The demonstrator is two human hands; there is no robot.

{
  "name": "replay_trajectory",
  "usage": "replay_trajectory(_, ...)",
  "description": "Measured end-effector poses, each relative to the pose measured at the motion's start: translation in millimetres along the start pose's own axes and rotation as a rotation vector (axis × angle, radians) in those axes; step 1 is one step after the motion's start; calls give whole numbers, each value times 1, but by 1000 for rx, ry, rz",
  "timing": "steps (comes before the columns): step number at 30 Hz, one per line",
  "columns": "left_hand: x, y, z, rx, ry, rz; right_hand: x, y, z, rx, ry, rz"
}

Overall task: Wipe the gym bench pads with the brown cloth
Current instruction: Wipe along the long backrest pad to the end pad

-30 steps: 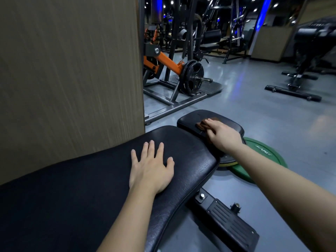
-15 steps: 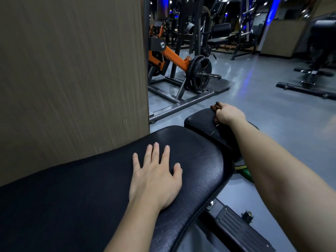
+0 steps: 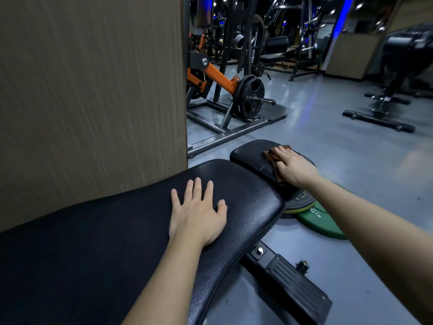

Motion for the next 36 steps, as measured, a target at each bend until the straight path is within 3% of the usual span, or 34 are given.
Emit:
replay_trajectory(7, 2, 1, 1, 6, -12, 12, -13, 6, 32, 104, -2, 88)
replay_trajectory(14, 4, 2, 7, 4, -44, 33, -15, 21, 109, 345, 70, 113)
replay_trajectory(17, 5, 3, 7, 6, -28, 33, -10, 50, 115, 237, 58, 49)
replay_trajectory(23, 2, 3, 5, -2, -6, 26, 6, 104, 53, -169, 63, -50)
replay_trajectory(27, 0, 2, -1, 6, 9, 13, 11, 70, -13, -216, 84, -49)
replay_trajectory(30, -1, 2, -1, 1, 11, 9, 7, 22, -47, -167, 7, 59)
replay_trajectory(36, 1, 2, 2, 2, -3, 22, -8, -32, -10, 56, -36, 129)
Point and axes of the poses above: each hand's wrist, its own z-axis towards the middle knuckle, its own x-axis out of the palm, y = z × x, the point moved 1 cm from there along z, towards the middle knuckle, and after that the axes turned 13 degrees about y, right-handed, at the moved point
